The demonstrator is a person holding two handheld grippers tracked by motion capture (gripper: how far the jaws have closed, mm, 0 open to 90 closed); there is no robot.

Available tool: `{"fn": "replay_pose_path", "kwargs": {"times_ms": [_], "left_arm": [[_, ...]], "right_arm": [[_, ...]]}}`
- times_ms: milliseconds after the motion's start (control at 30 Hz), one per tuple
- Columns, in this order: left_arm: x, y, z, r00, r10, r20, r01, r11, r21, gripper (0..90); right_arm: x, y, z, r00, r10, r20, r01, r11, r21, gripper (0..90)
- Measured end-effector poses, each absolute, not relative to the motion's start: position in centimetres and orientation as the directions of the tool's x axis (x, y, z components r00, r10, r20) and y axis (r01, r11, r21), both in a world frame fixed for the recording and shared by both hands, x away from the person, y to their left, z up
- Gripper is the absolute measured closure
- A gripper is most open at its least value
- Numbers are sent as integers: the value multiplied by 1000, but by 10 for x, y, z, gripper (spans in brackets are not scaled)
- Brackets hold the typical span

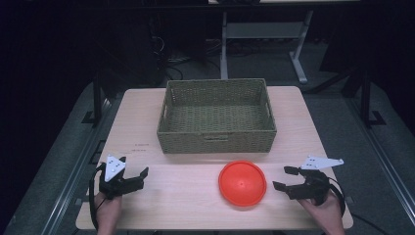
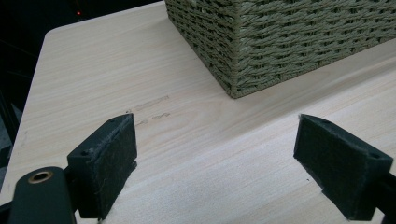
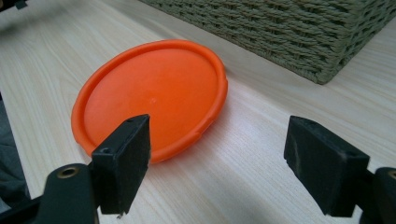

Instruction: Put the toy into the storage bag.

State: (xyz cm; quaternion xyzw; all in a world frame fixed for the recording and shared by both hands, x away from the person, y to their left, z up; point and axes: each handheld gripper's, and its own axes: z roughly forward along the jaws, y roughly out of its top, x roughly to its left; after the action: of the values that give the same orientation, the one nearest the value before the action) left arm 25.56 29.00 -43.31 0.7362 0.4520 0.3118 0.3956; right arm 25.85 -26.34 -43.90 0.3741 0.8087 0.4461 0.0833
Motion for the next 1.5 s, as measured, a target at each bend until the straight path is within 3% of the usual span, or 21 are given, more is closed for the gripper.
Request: {"fn": "replay_pose_path", "kwargs": {"times_ms": [1133,1500], "left_arm": [[255,290,-432,405,908,113,413,-291,863,128],[254,289,-431,407,905,120,407,-298,864,128]], "right_arm": [[297,-214,-425,-745,628,223,586,457,669,242],[310,-198,-438,-731,640,238,630,499,595,317]]}}
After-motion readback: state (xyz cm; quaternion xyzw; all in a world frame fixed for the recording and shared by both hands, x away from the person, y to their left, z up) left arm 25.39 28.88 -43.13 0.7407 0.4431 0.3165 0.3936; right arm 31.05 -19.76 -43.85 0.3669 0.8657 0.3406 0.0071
